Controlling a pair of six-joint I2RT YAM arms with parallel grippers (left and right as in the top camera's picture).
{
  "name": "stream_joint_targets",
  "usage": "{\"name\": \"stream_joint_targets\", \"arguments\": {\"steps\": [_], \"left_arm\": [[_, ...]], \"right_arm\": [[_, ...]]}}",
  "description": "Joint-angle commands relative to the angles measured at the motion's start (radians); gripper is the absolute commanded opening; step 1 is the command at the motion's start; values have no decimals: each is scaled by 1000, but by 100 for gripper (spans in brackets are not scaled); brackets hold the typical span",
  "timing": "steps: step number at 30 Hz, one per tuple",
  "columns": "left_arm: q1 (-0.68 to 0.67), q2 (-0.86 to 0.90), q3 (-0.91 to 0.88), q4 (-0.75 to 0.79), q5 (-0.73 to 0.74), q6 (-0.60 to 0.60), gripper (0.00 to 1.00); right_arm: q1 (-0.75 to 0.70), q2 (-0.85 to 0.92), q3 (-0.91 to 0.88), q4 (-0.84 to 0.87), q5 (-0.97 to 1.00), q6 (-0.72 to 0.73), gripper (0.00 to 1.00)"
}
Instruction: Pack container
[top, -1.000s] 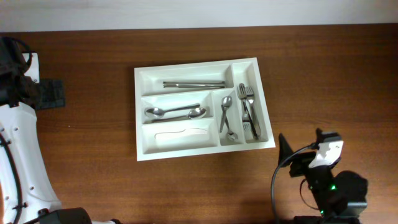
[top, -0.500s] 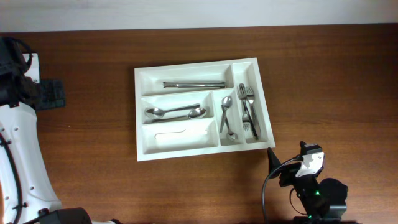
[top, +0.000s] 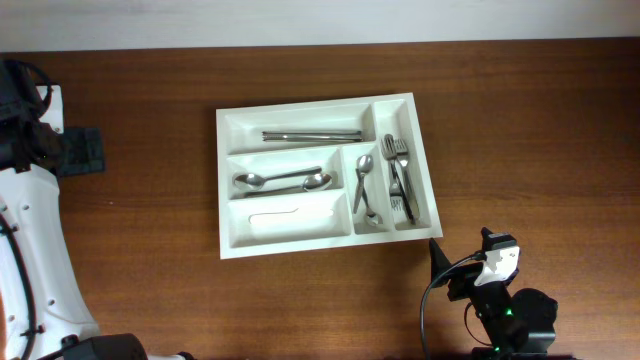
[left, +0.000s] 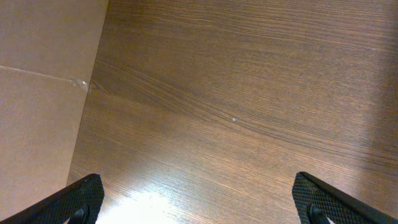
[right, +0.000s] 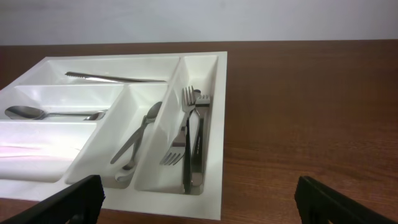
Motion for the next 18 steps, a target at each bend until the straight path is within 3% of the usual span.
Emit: {"name": "stream_joint_targets", "arguments": {"steps": [1,18], "left_arm": [[6,6,-2,2,3,-13,99],[6,-8,-2,2,3,-13,99]], "right_arm": [[8,-12,-8,4,-13,-2,99],[8,-12,-8,4,-13,-2,99]]}}
